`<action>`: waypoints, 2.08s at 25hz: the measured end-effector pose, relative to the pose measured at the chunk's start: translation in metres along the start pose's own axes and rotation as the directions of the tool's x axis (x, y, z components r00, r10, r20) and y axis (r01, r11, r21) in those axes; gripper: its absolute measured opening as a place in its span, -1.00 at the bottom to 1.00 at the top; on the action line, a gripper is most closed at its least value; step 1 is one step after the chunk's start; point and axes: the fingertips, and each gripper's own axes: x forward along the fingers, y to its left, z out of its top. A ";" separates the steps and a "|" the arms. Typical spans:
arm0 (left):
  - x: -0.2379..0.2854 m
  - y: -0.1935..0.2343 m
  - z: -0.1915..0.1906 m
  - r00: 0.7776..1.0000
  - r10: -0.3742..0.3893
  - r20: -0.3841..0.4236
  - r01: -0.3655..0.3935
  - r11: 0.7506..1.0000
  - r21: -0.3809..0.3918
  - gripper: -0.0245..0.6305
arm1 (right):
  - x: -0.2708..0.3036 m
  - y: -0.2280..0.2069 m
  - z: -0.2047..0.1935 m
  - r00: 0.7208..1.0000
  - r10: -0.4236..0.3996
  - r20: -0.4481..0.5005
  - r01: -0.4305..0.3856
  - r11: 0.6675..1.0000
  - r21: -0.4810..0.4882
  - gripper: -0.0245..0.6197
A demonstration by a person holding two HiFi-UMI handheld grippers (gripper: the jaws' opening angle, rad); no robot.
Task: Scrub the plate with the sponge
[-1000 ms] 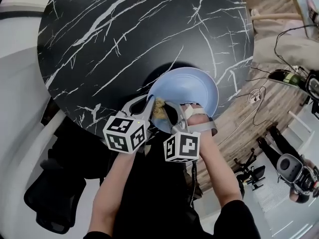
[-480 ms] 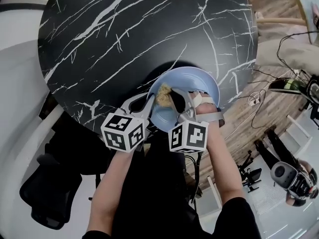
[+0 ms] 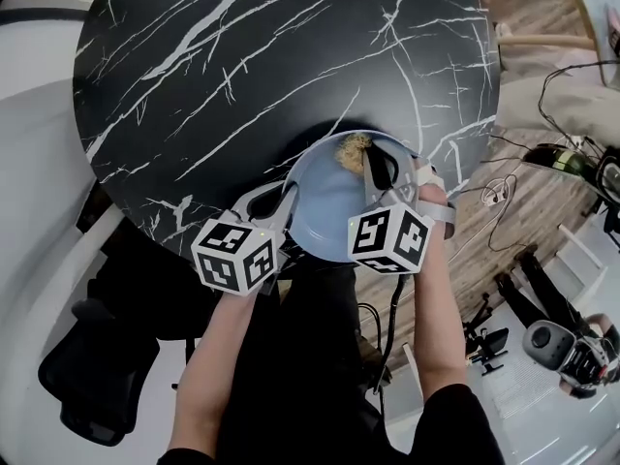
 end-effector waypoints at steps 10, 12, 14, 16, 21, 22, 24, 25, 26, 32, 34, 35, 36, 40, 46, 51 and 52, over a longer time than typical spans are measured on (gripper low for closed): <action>0.000 0.001 0.001 1.000 0.009 0.006 -0.009 1.000 -0.009 -0.87 | -0.009 0.019 -0.002 1.000 -0.009 -0.011 0.008 1.000 -0.025 -0.87; 0.000 0.001 0.001 1.000 0.011 0.004 -0.011 1.000 -0.009 -0.87 | -0.014 0.034 -0.001 1.000 0.011 -0.007 -0.012 0.999 -0.040 -0.87; 0.000 0.001 0.001 1.000 0.009 0.000 -0.009 1.000 -0.008 -0.87 | -0.019 0.050 0.001 0.999 0.036 -0.001 -0.036 0.998 -0.051 -0.87; 0.000 0.001 0.001 1.000 0.007 -0.003 -0.007 1.000 -0.006 -0.87 | -0.023 0.067 0.004 0.998 0.061 0.004 -0.060 0.996 -0.063 -0.87; 0.001 0.001 0.002 1.000 0.007 -0.001 -0.007 1.000 -0.002 -0.87 | -0.034 0.101 0.010 0.992 0.126 0.007 -0.126 0.990 -0.069 -0.87; 0.001 0.001 0.002 1.000 0.006 -0.001 -0.006 1.000 -0.002 -0.87 | -0.036 0.105 0.011 0.991 0.137 0.004 -0.136 0.989 -0.063 -0.87; 0.001 0.001 0.002 1.000 0.003 -0.002 -0.003 1.000 -0.001 -0.87 | -0.039 0.113 0.012 0.988 0.155 0.005 -0.155 0.986 -0.061 -0.87; 0.001 0.001 0.002 1.000 0.002 -0.003 -0.002 1.000 0.000 -0.87 | -0.039 0.118 0.011 0.987 0.163 0.011 -0.162 0.985 -0.065 -0.87; 0.001 0.001 0.002 1.000 0.001 -0.004 -0.001 1.000 0.001 -0.87 | -0.039 0.123 0.011 0.985 0.171 0.015 -0.169 0.983 -0.068 -0.87; 0.001 0.000 0.001 1.000 -0.002 -0.011 0.002 1.000 0.010 -0.87 | -0.047 0.147 0.008 0.977 0.212 0.017 -0.211 0.976 -0.060 -0.87; 0.000 0.000 0.000 1.000 -0.002 -0.011 0.002 1.000 0.011 -0.87 | -0.051 0.157 0.007 0.970 0.243 0.020 -0.241 0.969 -0.054 -0.87; 0.000 0.000 0.000 1.000 -0.002 -0.012 0.002 1.000 0.012 -0.87 | -0.053 0.163 0.005 0.965 0.259 0.024 -0.258 0.965 -0.051 -0.87; 0.001 0.000 0.000 1.000 -0.002 -0.014 0.003 1.000 0.013 -0.87 | -0.055 0.168 0.003 0.961 0.274 0.028 -0.272 0.961 -0.049 -0.87; 0.001 0.000 -0.001 1.000 -0.002 -0.021 0.002 1.000 0.019 -0.87 | -0.060 0.177 -0.006 0.950 0.309 0.042 -0.308 0.951 -0.027 -0.87; 0.001 0.000 -0.004 0.999 0.005 -0.037 -0.004 1.000 0.022 -0.87 | -0.057 0.165 -0.013 0.937 0.342 0.063 -0.344 0.939 0.013 -0.87; 0.000 0.002 -0.005 0.999 0.028 -0.043 -0.027 0.999 0.020 -0.87 | -0.046 0.134 -0.012 0.953 0.296 0.061 -0.296 0.955 -0.007 -0.87; 0.000 0.002 -0.006 0.998 0.032 -0.044 -0.032 0.999 0.016 -0.87 | -0.044 0.126 -0.013 0.955 0.290 0.064 -0.290 0.957 -0.005 -0.87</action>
